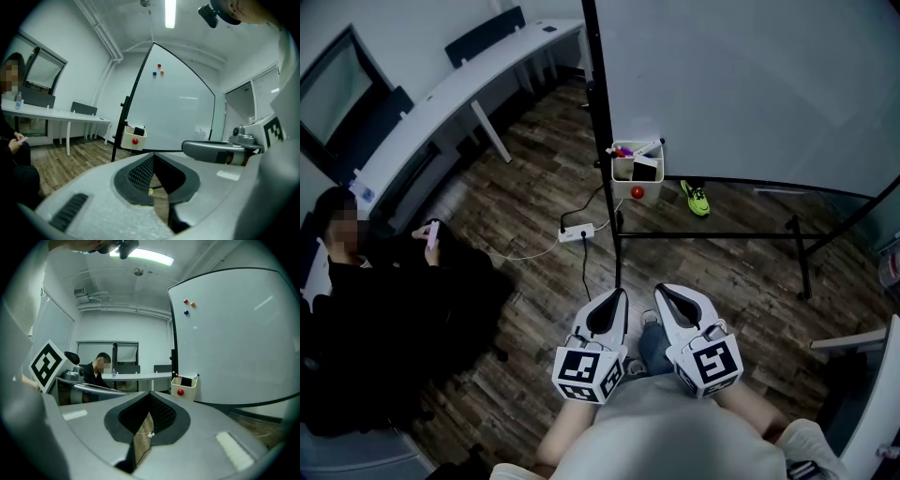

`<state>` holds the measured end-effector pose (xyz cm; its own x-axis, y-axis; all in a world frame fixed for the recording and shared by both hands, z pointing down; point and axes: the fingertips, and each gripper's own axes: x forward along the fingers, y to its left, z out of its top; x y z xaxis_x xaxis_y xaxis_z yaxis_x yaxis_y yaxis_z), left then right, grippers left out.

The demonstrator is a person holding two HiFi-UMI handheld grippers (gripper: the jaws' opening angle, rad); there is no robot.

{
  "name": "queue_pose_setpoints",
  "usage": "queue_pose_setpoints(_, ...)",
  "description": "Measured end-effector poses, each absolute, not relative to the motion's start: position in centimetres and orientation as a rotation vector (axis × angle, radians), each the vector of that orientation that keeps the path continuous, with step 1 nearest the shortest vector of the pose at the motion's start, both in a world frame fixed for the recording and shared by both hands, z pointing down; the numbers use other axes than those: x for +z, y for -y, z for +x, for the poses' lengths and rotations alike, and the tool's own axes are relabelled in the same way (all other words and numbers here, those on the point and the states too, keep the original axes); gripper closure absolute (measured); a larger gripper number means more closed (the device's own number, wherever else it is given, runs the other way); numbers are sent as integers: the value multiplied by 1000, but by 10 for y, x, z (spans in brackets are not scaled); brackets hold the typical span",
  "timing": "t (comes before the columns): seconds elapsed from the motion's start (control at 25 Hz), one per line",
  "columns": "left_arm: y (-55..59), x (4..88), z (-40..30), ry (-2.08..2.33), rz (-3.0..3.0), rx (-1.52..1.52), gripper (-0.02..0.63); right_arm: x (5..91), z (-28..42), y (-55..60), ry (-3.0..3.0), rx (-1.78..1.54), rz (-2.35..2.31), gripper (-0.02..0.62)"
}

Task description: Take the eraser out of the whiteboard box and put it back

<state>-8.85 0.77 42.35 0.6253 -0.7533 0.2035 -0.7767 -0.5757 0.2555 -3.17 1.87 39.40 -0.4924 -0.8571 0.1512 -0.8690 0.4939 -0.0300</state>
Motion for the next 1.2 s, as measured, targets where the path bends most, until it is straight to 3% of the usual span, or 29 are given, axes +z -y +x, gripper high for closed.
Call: queue_pose_setpoints(1.2,128,412,-67,1291,2515,76,606,384,-3,127,2649,107,1492,591)
